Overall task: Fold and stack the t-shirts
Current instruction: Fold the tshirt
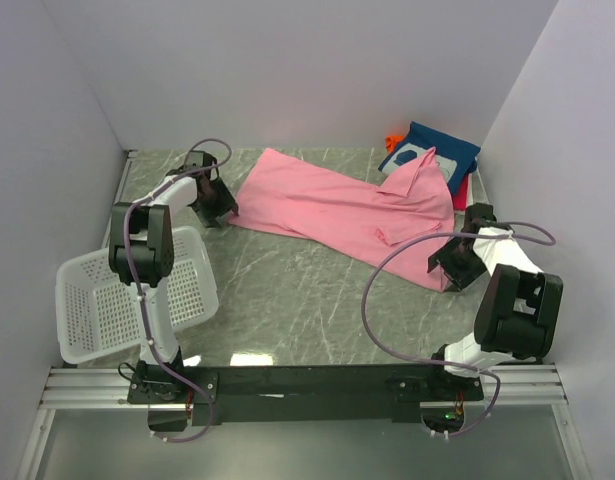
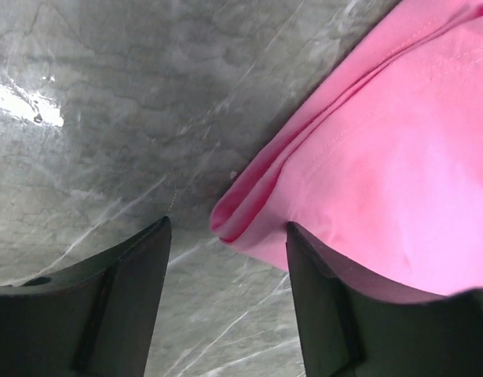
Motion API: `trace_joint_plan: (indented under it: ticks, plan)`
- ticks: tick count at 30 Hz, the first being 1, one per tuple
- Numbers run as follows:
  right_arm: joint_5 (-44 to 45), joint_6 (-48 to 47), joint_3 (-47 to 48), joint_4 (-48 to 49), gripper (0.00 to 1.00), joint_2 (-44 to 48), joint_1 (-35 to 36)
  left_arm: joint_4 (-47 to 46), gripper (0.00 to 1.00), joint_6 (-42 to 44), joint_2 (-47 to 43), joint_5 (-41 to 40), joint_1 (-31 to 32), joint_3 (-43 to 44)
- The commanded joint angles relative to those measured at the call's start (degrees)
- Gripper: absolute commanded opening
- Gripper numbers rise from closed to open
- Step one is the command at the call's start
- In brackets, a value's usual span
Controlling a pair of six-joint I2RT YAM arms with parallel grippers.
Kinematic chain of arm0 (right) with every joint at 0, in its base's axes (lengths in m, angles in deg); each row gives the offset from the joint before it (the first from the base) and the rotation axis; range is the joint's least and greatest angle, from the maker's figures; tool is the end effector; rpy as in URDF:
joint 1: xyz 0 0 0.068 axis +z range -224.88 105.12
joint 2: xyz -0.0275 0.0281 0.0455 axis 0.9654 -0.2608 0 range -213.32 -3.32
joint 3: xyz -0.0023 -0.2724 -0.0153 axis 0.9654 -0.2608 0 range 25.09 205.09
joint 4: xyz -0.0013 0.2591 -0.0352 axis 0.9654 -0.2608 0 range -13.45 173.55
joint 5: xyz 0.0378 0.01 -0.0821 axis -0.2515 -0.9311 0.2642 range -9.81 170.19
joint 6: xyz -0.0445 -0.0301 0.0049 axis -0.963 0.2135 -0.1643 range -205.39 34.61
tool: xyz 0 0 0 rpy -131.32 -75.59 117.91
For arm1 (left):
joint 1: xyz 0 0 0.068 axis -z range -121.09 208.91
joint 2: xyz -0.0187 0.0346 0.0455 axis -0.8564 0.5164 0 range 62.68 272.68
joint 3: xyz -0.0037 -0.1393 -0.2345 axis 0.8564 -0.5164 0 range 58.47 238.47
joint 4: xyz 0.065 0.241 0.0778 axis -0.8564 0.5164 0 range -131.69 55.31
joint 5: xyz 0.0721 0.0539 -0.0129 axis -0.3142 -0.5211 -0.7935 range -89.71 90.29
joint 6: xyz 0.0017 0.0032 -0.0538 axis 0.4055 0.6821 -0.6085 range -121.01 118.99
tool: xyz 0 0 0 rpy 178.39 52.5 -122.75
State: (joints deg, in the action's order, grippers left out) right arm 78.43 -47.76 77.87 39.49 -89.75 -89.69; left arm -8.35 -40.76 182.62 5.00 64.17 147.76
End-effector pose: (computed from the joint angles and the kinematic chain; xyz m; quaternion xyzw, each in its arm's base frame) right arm 0.2556 -0.0664 0.1840 0.4377 0.8926 0.0362 0.1019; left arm 0.4390 -0.0433 0.1705 -0.2798 0.9325 -0.1230 0.1923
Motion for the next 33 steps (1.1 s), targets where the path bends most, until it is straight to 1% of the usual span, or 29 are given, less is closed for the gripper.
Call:
trace_joint_plan:
  ticks: [1,6,9,12,13,15,16,18,19,20,21,23,24,26,27,28,30,31,33]
  plan:
    - [0.62,-0.36,-0.65,1.95,0.69,2.58,-1.27,-1.79,0.65,0.20,-2.78,0.83,-0.16,-1.67]
    - [0.09,-1.06,-1.53,2.39,0.68,2.50,-2.24,-3.19,0.59,-0.42,-2.17,1.62,-0.16,-2.20]
    - [-0.17,-1.33,-2.23,3.09,0.67,2.23,-2.24,-3.55,0.52,-0.77,-1.47,1.71,-0.16,-1.58]
    - [-0.52,-1.59,-2.94,4.23,0.65,1.53,-2.42,-3.81,0.46,-0.95,-0.68,2.06,-0.16,-0.97]
    - [-0.61,-1.59,-3.03,4.41,0.62,0.92,-2.42,-3.81,0.43,-0.95,-0.50,2.06,-0.16,-0.79]
    - [-0.61,-1.68,-3.11,4.94,0.59,0.39,-2.42,-3.72,0.42,-0.95,0.29,2.32,-0.16,-0.09]
    - [-0.53,-1.77,-3.12,5.03,0.54,-0.05,-2.42,-3.64,0.41,-1.03,0.47,2.32,-0.16,0.09]
    - [-0.26,-1.68,-3.29,5.29,0.49,-0.49,-2.42,-3.90,0.37,-1.03,1.26,2.32,-0.16,0.53]
    - [-0.17,-1.68,-3.38,5.47,0.44,-0.93,-2.33,-3.99,0.34,-1.12,1.61,2.41,-0.16,0.70]
    - [-0.09,-1.77,-3.29,5.56,0.42,-1.10,-2.42,-3.90,0.32,-1.12,1.87,2.41,-0.16,1.31]
    - [-0.09,-1.68,-3.38,5.82,0.37,-1.37,-2.42,-3.73,0.28,-1.12,2.49,2.32,-0.16,1.58]
    - [-0.09,-1.77,-3.20,5.91,0.32,-1.63,-2.42,-3.99,0.22,-1.21,3.10,2.32,-0.16,2.37]
    - [-0.17,-1.77,-3.03,6.00,0.26,-2.07,-2.42,-4.07,0.17,-1.21,3.63,2.32,-0.25,2.63]
    - [-0.09,-1.94,-2.77,5.91,0.21,-2.42,-2.42,-4.34,0.11,-1.21,4.25,2.32,-0.25,3.60]
    - [0.09,-2.03,-2.42,5.73,0.18,-2.60,-2.42,-4.25,0.04,-1.21,4.95,2.32,-0.25,3.95]
    - [0.18,-2.29,-2.24,5.56,0.11,-2.86,-2.42,-4.16,0.00,-1.21,5.21,2.32,-0.33,4.30]
    - [0.70,-2.64,-1.54,4.94,0.05,-3.04,-2.42,-4.25,0.00,-1.12,5.92,2.41,-0.42,5.10]
    - [1.05,-2.99,-1.27,4.42,0.00,-3.04,-2.42,-4.42,0.00,-1.04,5.92,2.15,-0.51,5.19]
    - [1.67,-3.35,-0.48,3.01,0.00,-2.43,-2.51,-5.21,0.00,-0.95,5.22,1.45,-0.77,4.75]
